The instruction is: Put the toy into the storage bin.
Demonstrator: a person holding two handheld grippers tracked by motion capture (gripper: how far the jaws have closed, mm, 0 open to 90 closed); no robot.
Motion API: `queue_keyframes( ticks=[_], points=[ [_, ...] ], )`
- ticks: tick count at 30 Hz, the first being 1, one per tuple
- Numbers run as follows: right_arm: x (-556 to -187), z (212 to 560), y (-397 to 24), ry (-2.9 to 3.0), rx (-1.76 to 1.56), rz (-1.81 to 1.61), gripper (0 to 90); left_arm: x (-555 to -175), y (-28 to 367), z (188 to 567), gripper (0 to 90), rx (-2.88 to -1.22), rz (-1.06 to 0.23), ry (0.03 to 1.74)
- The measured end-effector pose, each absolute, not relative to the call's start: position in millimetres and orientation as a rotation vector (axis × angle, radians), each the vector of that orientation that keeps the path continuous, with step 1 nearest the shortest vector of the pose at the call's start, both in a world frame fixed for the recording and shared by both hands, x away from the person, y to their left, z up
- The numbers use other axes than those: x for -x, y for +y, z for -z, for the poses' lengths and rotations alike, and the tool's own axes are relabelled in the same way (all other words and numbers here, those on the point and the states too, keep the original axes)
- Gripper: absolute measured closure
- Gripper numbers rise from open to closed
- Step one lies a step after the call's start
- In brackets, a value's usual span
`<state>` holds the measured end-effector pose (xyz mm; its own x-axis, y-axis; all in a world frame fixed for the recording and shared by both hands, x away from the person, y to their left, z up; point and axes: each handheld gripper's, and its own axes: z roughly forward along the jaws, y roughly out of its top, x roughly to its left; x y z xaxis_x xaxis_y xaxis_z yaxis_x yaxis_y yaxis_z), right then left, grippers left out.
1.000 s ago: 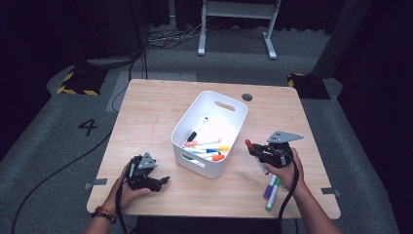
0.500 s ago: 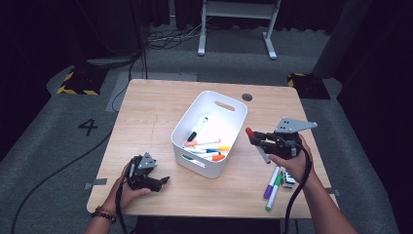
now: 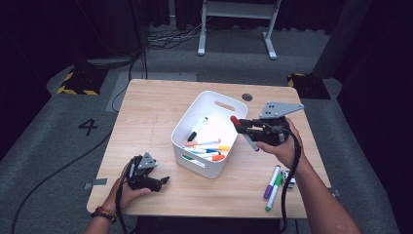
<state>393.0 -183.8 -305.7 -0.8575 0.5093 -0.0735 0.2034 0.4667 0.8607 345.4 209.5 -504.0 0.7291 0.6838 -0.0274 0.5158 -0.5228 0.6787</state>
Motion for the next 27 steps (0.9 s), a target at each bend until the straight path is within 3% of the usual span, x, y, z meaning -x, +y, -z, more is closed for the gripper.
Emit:
queue_keyframes(
  ticks=[10,27],
  points=[
    [-397,290,-153,2.426,-0.529,-1.347,74.7,-345,210,504,15.4,-2.245,-0.321,0.901],
    [-413,307,-96,2.533,-0.491,-1.304,74.7,-346,210,504,15.4,-2.248,-0.32,0.899]
  ],
)
